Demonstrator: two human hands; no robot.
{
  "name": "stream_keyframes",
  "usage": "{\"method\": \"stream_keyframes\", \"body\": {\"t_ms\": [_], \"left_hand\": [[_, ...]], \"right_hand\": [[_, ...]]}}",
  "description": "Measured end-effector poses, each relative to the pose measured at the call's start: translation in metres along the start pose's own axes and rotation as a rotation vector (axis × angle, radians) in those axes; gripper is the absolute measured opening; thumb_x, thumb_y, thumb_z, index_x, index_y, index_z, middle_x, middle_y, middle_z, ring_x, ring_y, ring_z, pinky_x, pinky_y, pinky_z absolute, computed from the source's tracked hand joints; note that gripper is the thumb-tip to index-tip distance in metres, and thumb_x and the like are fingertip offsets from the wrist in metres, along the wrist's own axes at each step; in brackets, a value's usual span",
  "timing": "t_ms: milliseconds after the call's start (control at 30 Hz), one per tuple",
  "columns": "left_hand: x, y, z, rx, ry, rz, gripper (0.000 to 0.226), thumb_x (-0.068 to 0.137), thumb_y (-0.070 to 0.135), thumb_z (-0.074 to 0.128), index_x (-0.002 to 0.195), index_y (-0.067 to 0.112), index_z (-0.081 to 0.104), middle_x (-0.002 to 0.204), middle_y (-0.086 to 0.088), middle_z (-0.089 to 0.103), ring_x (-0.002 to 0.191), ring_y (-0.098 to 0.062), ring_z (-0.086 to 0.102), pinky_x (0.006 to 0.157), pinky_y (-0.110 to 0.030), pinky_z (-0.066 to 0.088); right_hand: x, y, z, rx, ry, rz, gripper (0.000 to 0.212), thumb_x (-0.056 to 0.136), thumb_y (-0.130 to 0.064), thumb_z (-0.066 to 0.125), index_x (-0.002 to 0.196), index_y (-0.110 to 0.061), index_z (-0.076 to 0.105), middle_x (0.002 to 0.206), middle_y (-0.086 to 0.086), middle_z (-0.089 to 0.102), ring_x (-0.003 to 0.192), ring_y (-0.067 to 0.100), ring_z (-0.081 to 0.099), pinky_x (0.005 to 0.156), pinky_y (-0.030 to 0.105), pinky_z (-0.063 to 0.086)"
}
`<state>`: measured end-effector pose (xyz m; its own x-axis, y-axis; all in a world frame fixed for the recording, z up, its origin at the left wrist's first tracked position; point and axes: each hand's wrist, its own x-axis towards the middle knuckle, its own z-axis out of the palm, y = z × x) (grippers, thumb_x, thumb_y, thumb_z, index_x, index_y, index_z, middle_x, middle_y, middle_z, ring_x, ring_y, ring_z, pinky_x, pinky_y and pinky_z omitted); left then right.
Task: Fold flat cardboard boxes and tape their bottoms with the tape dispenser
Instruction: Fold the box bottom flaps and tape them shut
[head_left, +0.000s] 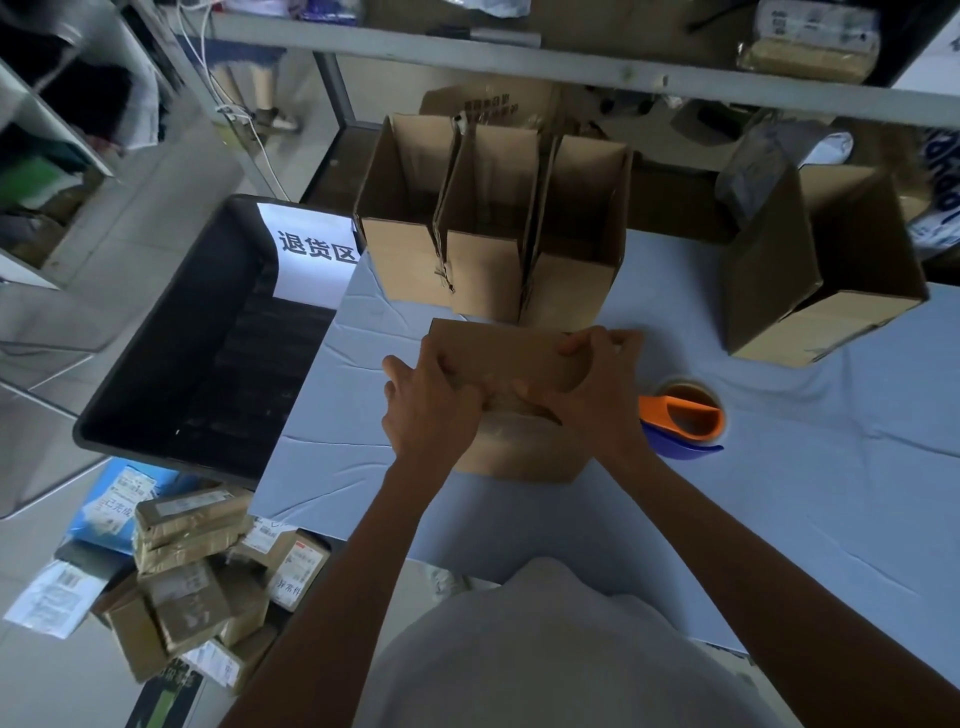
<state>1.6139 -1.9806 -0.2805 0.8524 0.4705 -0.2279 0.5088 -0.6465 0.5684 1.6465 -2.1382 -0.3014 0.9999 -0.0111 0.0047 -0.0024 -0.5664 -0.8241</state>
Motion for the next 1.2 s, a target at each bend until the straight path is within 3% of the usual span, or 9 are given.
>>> {"method": "stream_keyframes", "body": {"t_ms": [100, 200, 300, 400, 500, 700, 967, 1067, 1200], "left_hand": [[0.007, -0.007, -0.004, -0.085, -0.04, 0.036, 0.033, 0.085, 0.04, 0.061, 0.107, 0.023, 0.043, 0.103, -0.005, 0.035, 0.091, -0.033, 0.054, 0.076, -0.044, 0.05], [0.007, -0.009, -0.004, -0.206, -0.064, 0.127, 0.043, 0.083, 0.044, 0.065, 0.115, 0.024, 0.043, 0.109, -0.005, 0.034, 0.099, -0.033, 0.05, 0.082, -0.048, 0.052], [0.005, -0.011, 0.001, -0.148, -0.045, 0.216, 0.055, 0.08, 0.036, 0.071, 0.127, 0.024, 0.046, 0.124, -0.01, 0.032, 0.115, -0.033, 0.04, 0.089, -0.041, 0.048], [0.007, -0.014, 0.004, -0.037, 0.145, 0.404, 0.051, 0.075, 0.025, 0.077, 0.122, 0.021, 0.057, 0.129, -0.01, 0.041, 0.117, -0.031, 0.036, 0.086, -0.033, 0.045], [0.008, -0.015, 0.01, 0.001, 0.218, 0.705, 0.026, 0.076, 0.013, 0.075, 0.1, 0.022, 0.07, 0.109, -0.001, 0.061, 0.101, -0.02, 0.048, 0.071, -0.026, 0.046], [0.017, -0.009, 0.013, 0.049, 0.308, 0.861, 0.02, 0.066, -0.006, 0.069, 0.07, 0.014, 0.07, 0.072, 0.002, 0.063, 0.071, -0.016, 0.053, 0.052, -0.024, 0.041], [0.012, -0.011, 0.011, -0.041, 0.272, 0.854, 0.021, 0.068, -0.001, 0.073, 0.076, 0.018, 0.072, 0.072, 0.004, 0.063, 0.074, -0.014, 0.053, 0.057, -0.026, 0.043], [0.013, -0.01, 0.011, -0.04, 0.233, 0.818, 0.017, 0.075, 0.008, 0.07, 0.083, 0.023, 0.074, 0.078, 0.006, 0.063, 0.078, -0.013, 0.055, 0.058, -0.026, 0.045], [0.014, -0.007, 0.011, 0.023, 0.261, 0.923, 0.019, 0.08, 0.016, 0.058, 0.083, 0.026, 0.074, 0.079, 0.008, 0.065, 0.076, -0.012, 0.054, 0.055, -0.021, 0.041]], "right_hand": [[0.003, 0.0, -0.01, 0.104, -0.029, -0.007, 0.034, 0.074, -0.016, 0.078, 0.102, -0.016, 0.058, 0.117, 0.001, 0.034, 0.098, 0.0, 0.041, 0.091, 0.026, 0.047], [0.0, 0.0, -0.016, -0.118, 0.068, -0.281, 0.034, 0.078, -0.038, 0.071, 0.107, -0.022, 0.062, 0.122, 0.004, 0.046, 0.114, 0.018, 0.041, 0.103, 0.037, 0.036], [-0.007, 0.01, -0.004, -0.097, -0.033, -0.628, 0.033, 0.096, -0.048, 0.044, 0.107, -0.02, 0.059, 0.107, 0.0, 0.058, 0.099, 0.021, 0.051, 0.082, 0.057, 0.05], [-0.002, 0.017, -0.001, -0.16, 0.006, -0.61, 0.035, 0.097, -0.035, 0.044, 0.099, -0.013, 0.071, 0.097, 0.005, 0.069, 0.086, 0.024, 0.064, 0.069, 0.044, 0.057], [0.001, 0.01, -0.004, -0.194, 0.062, -0.622, 0.028, 0.088, -0.029, 0.053, 0.089, -0.011, 0.074, 0.088, 0.005, 0.071, 0.079, 0.024, 0.066, 0.064, 0.038, 0.056], [0.004, 0.002, -0.005, -0.307, 0.197, -0.834, 0.024, 0.083, -0.019, 0.053, 0.076, -0.011, 0.074, 0.073, 0.006, 0.069, 0.06, 0.023, 0.064, 0.049, 0.028, 0.051], [0.004, 0.016, 0.001, -0.301, 0.16, -0.834, 0.046, 0.101, -0.037, 0.037, 0.088, -0.011, 0.073, 0.082, 0.009, 0.067, 0.067, 0.026, 0.063, 0.052, 0.035, 0.052], [0.01, 0.016, 0.002, -0.27, 0.175, -0.851, 0.026, 0.092, -0.027, 0.052, 0.087, -0.013, 0.073, 0.076, 0.01, 0.068, 0.065, 0.028, 0.065, 0.052, 0.036, 0.055], [0.013, 0.023, 0.007, -0.208, 0.194, -0.805, 0.035, 0.088, -0.023, 0.048, 0.083, 0.002, 0.072, 0.084, 0.022, 0.07, 0.077, 0.04, 0.069, 0.064, 0.056, 0.056]]}}
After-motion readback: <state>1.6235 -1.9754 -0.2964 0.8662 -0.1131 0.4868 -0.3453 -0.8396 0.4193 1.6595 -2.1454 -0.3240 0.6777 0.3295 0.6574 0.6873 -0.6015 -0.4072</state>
